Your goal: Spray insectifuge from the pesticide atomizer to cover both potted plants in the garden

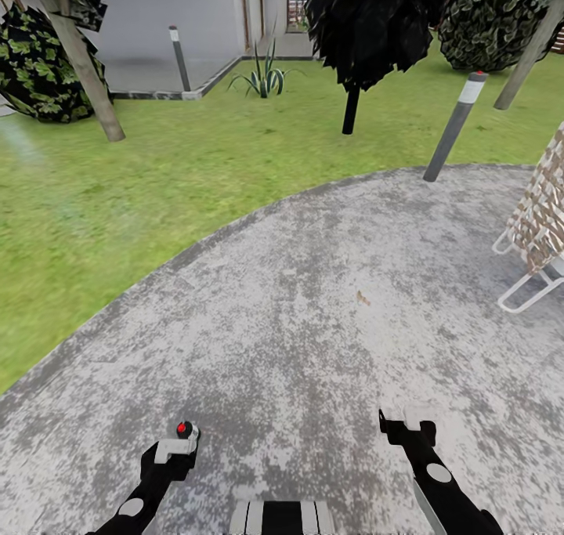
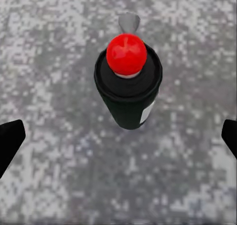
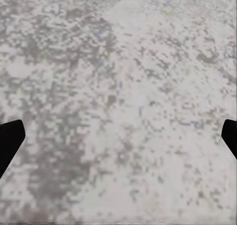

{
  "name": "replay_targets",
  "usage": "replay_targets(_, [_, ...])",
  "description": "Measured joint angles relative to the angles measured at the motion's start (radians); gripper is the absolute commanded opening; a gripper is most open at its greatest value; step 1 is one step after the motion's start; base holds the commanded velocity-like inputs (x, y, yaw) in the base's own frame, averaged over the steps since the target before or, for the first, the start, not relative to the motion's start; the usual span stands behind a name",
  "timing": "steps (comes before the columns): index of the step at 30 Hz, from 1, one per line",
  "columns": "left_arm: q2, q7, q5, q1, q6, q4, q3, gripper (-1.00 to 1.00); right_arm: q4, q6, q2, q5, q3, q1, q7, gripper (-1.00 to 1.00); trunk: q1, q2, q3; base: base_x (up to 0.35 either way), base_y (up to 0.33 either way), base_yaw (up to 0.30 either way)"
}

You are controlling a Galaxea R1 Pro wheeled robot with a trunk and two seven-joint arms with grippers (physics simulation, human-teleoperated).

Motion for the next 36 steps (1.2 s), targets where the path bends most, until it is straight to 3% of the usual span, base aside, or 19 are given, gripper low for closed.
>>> replay_targets(6, [0.0, 0.0, 0.001, 0.001, -0.007, 0.001, 0.0, 1.0, 0.0, 0.0, 0.0, 0.0, 0.0, 0.0, 0.0, 1.0, 0.003, -0.001, -0.033, 0.0, 0.0, 0.0])
replay_targets(10, [0.0, 0.0, 0.0, 0.003, -0.071, 0.006, 0.001, 1.0, 0.0, 0.0, 0.0, 0.0, 0.0, 0.0, 0.0, 1.0, 0.004, -0.002, -0.05, 0.0, 0.0, 0.0])
replay_targets(36, [0.0, -0.001, 0.0, 0.003, -0.091, 0.008, 0.002, 1.0, 0.001, 0.0, 0.0, 0.001, -0.001, 0.0, 0.0, 1.0, 0.004, -0.002, -0.053, 0.072, 0.0, 0.0])
